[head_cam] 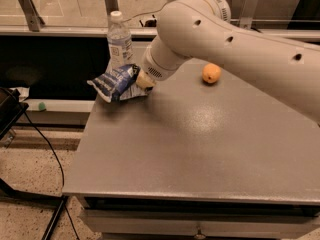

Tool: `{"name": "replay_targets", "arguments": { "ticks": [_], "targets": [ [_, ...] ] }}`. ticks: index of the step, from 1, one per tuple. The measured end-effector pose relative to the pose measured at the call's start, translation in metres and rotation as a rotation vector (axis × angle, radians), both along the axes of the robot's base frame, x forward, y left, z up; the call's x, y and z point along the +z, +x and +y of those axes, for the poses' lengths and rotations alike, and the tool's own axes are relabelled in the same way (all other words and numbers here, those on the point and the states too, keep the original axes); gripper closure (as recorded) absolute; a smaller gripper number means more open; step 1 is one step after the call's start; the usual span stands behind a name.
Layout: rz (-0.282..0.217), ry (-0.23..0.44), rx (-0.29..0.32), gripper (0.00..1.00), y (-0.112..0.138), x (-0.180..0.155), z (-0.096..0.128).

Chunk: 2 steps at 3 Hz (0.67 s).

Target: Move blue chip bag near blue plastic bottle

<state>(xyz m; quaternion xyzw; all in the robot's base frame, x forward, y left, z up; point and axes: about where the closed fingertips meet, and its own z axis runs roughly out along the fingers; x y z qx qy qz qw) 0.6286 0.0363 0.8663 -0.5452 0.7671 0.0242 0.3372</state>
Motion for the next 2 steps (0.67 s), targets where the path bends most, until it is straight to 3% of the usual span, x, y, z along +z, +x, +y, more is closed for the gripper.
{"name": "replay_targets", "arguments": {
  "ticks": [1, 2],
  "targets": [
    [0.016, 0.043, -0.001, 0.05, 0.006, 0.001, -0.010],
    [-0.022, 0.182, 0.020, 0.00, -0.007, 0.048, -0.049]
  ]
}}
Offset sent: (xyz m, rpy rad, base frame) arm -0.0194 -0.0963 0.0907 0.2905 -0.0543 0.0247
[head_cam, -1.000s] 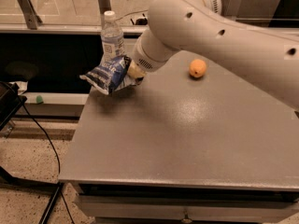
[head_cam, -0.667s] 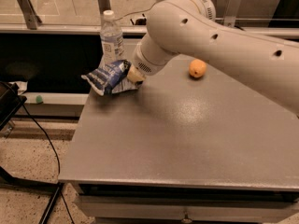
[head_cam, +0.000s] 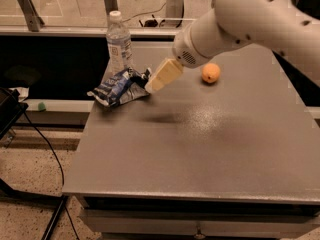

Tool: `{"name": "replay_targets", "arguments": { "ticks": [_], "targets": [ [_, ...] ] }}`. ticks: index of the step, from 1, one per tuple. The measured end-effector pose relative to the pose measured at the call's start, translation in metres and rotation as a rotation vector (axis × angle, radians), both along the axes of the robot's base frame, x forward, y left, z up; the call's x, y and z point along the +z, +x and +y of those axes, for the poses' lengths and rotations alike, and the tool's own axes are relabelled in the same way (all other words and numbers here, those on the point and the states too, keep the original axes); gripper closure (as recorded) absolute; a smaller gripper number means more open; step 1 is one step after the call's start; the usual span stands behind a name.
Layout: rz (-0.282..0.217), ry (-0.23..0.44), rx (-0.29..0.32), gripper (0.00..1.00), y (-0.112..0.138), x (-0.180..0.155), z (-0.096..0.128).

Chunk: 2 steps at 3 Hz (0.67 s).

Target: Move blue chip bag near blue plastic bottle

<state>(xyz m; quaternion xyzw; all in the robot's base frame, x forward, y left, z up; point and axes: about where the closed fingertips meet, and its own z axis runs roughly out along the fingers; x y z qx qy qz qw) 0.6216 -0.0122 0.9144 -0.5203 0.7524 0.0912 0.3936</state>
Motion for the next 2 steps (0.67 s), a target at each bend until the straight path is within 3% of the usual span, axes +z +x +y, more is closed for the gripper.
{"name": "replay_targets", "arguments": {
  "ticks": [1, 2],
  "targets": [
    [-0.036, 0.114, 0.019, 0.00, -0.019, 0.030, -0.046],
    [-0.055, 0.147, -0.003, 0.00, -0.030, 0.040, -0.072]
  ]
}}
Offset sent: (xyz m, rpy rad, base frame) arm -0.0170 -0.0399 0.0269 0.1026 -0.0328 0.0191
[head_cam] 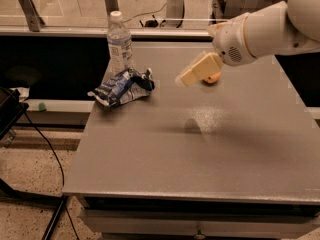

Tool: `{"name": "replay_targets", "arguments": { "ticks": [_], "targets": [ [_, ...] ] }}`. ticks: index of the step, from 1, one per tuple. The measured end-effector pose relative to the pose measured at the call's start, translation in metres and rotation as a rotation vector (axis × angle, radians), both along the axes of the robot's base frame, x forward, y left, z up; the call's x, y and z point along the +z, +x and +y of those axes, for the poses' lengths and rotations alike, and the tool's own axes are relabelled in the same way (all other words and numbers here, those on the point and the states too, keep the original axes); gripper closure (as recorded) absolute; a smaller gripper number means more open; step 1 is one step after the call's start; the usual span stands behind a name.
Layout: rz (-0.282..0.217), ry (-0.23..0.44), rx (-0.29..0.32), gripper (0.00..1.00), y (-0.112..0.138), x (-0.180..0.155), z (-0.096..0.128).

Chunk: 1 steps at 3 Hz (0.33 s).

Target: Move blue chip bag near blue plastic bottle

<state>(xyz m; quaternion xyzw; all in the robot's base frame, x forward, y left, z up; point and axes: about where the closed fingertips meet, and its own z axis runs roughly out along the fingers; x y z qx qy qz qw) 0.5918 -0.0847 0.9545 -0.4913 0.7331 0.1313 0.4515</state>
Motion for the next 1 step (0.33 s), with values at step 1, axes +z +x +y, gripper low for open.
{"name": "replay_targets", "arguments": {
  "ticks": [1],
  "targets": [
    [0.000, 0.000, 0.000, 0.00, 0.0000, 0.0000, 0.0001]
  ]
}}
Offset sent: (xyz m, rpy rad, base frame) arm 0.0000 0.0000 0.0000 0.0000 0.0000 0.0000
